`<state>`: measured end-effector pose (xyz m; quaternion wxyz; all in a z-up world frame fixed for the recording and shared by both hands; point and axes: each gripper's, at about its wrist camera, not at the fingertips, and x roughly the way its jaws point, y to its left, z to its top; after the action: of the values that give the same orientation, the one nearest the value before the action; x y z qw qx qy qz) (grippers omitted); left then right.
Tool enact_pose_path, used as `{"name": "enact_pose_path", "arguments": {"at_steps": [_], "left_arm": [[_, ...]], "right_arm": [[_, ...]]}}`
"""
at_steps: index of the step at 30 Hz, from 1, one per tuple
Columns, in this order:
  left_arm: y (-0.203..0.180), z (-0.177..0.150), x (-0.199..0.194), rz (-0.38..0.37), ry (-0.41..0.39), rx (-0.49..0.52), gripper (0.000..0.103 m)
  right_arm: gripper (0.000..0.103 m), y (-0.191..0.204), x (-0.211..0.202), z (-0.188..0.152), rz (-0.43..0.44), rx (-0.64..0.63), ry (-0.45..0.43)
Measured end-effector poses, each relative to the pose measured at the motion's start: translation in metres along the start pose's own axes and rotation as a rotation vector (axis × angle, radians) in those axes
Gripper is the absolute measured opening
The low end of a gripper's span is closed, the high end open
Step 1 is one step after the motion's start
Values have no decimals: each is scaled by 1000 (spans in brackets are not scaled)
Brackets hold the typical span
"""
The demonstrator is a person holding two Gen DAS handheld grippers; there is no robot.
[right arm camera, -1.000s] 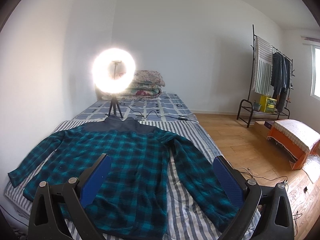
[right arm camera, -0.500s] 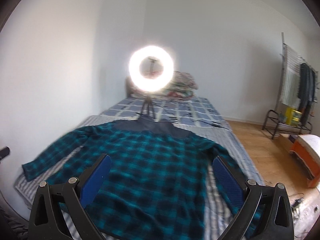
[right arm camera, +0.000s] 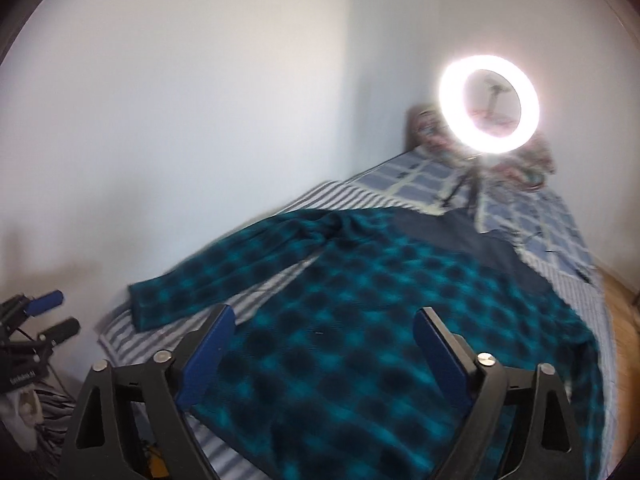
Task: Fold large clothes
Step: 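Grasp the plaid shirt's sleeve cuff with the left tool while the right tool grasps the shirt body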
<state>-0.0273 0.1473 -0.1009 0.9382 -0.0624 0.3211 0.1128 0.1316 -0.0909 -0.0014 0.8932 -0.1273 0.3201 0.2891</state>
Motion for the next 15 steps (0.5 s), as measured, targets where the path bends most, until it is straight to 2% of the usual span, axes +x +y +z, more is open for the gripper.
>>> {"name": "enact_pose_path", "arguments": {"at_steps": [6, 8, 10, 15], "left_arm": [[12, -6, 14, -44, 59, -52, 37], [16, -6, 21, -65, 76, -84, 35], [17, -6, 29, -63, 84, -104, 31], [28, -8, 52, -39, 107, -186, 31]], "right_arm": [[73, 19, 68, 20, 176, 42, 137], [70, 17, 91, 28, 209, 75, 176], [64, 11, 114, 37, 220, 114, 211], [56, -13, 171, 56, 221, 211, 279]]}}
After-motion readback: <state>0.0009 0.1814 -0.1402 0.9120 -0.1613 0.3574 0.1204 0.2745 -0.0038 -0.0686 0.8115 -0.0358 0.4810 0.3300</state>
